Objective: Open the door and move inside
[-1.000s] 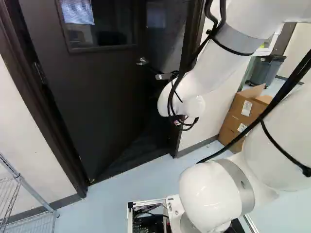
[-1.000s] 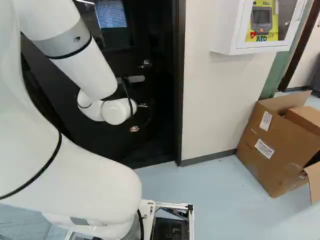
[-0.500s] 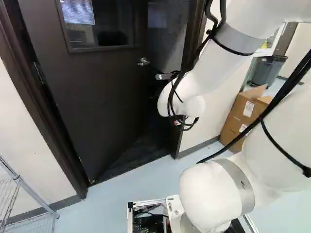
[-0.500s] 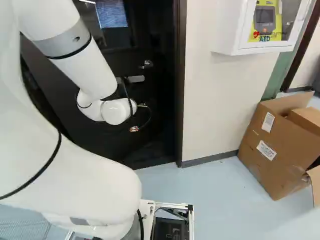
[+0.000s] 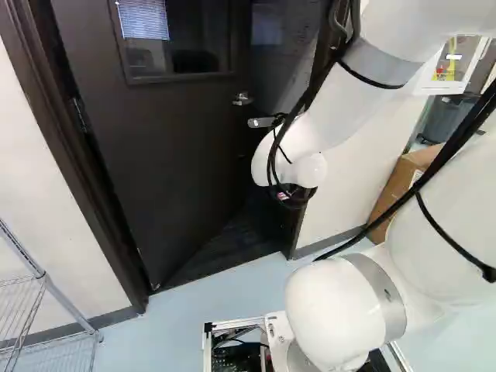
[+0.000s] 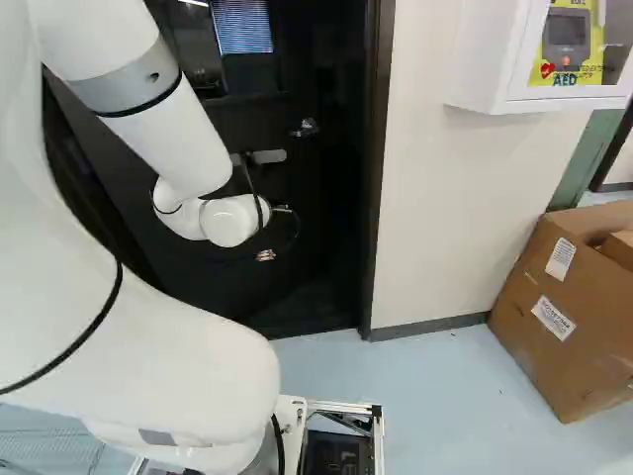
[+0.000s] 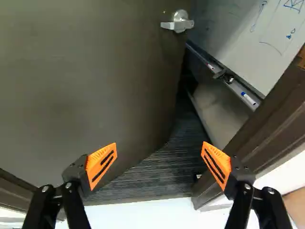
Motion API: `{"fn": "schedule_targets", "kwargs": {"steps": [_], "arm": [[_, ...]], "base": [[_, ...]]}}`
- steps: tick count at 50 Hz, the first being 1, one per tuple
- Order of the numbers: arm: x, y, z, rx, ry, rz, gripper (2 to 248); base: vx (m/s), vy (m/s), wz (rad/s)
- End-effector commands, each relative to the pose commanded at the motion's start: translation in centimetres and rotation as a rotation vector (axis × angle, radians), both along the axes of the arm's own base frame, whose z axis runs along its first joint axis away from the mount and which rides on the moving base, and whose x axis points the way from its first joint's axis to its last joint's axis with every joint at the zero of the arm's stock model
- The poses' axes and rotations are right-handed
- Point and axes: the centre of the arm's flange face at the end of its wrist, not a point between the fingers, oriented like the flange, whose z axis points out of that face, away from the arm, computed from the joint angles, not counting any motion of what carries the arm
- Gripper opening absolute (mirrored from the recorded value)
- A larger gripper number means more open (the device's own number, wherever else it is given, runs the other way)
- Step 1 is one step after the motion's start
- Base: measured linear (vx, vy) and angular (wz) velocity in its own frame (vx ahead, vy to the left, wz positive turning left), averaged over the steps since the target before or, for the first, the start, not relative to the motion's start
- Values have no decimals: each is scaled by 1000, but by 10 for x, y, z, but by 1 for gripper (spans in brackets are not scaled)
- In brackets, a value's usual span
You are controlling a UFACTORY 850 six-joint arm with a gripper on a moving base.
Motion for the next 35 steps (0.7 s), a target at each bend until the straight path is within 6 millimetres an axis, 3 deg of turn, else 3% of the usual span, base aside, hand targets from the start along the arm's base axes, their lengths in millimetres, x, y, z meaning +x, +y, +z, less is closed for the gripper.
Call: {"fn": "schedule_targets", "kwargs": {"steps": [12, 35], "arm": [[0, 0, 0, 0, 0, 0, 247], [0, 0, 0, 0, 0, 0, 247]], "base": [[77, 53, 156], [69, 30, 4]]}}
